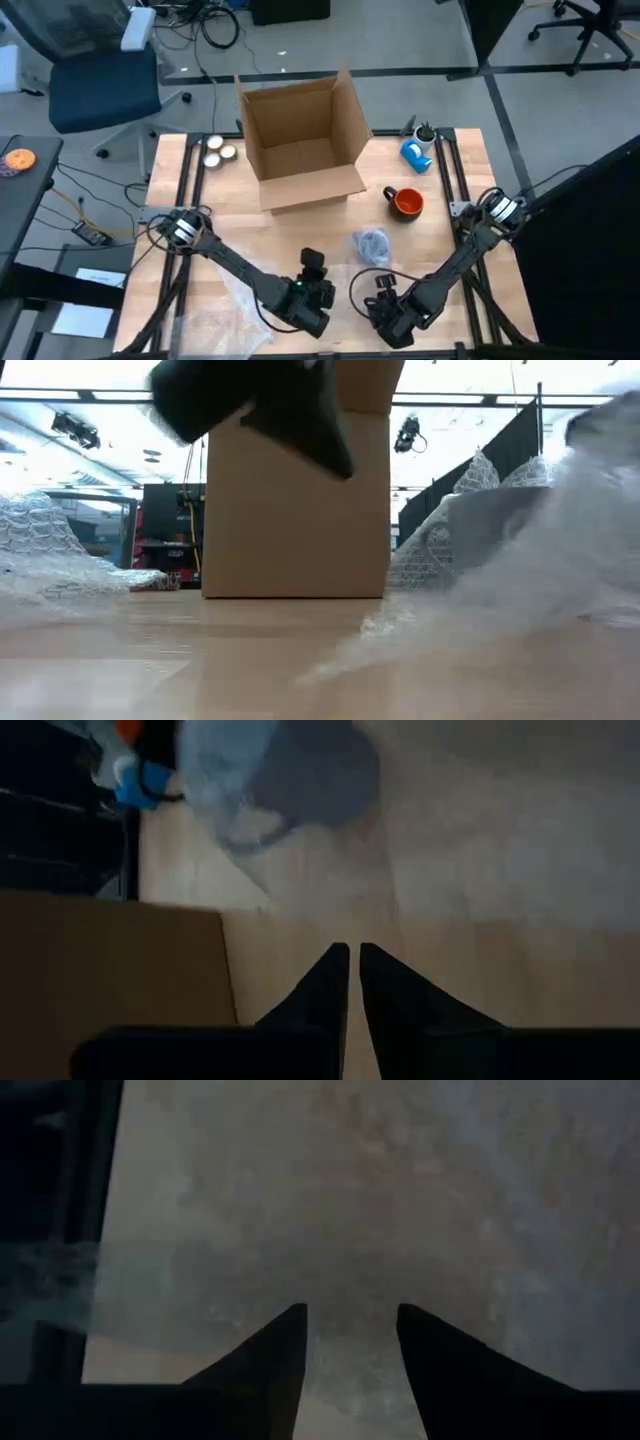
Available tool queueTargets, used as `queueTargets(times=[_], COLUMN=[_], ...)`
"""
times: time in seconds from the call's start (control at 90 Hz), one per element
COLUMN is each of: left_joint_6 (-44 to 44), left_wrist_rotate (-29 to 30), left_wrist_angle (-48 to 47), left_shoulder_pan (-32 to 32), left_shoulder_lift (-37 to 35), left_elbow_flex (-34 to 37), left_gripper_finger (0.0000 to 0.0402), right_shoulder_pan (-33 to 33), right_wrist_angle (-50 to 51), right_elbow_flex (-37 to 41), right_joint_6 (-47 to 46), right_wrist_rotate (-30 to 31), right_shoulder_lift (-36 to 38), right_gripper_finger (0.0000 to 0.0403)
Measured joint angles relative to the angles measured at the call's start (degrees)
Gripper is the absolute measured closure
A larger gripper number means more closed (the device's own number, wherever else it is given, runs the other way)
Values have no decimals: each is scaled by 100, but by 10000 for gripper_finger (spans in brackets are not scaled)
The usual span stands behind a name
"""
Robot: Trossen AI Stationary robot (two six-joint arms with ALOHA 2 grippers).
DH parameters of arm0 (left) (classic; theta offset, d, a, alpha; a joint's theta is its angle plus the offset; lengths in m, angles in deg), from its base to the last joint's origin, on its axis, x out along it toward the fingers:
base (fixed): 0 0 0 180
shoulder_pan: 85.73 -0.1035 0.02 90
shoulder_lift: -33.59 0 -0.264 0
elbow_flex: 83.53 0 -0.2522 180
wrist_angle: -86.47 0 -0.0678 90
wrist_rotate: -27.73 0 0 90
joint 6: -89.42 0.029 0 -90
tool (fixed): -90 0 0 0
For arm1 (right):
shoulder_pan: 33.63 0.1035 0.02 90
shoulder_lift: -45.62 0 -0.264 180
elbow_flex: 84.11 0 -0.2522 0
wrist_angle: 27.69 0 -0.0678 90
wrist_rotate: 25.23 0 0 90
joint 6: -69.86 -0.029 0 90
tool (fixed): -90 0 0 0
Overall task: Wrap mug
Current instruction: Wrap the blue mug with the top bubble wrap
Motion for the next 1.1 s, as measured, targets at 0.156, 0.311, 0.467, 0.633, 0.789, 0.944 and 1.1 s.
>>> queueTargets(times=[0.156, 0.311, 0.467, 0.633, 0.789, 0.944, 1.1], left_joint_6=[-349, -411, -491, -928, -1090, -1138, -1285], left_wrist_rotate=[16, 63, -140, -189, -177, -178, -180], left_wrist_angle=[131, 1021, 1700, 2294, 2948, 3701, 4133], left_shoulder_pan=[23, -25, -11, 174, 337, 455, 616], left_shoulder_lift=[-4, -7, 5, -2, -4, -2, -2], left_elbow_flex=[460, 848, 967, 957, 921, 921, 921], left_gripper_finger=[386, 386, 386, 386, 386, 386, 386], right_shoulder_pan=[159, 326, 537, 820, 899, 884, 804], right_wrist_angle=[715, 1600, 1737, 1637, 1031, 284, -361], right_elbow_flex=[-374, -899, -1051, -974, -737, -308, 89], right_joint_6=[-374, -725, -1195, -1644, -1738, -1568, -1343], right_wrist_rotate=[-49, -421, -1387, -1280, -823, -228, 85], right_shoulder_lift=[29, 40, 41, 42, 42, 42, -181], right_gripper_finger=[268, 263, 242, 216, 208, 211, 211])
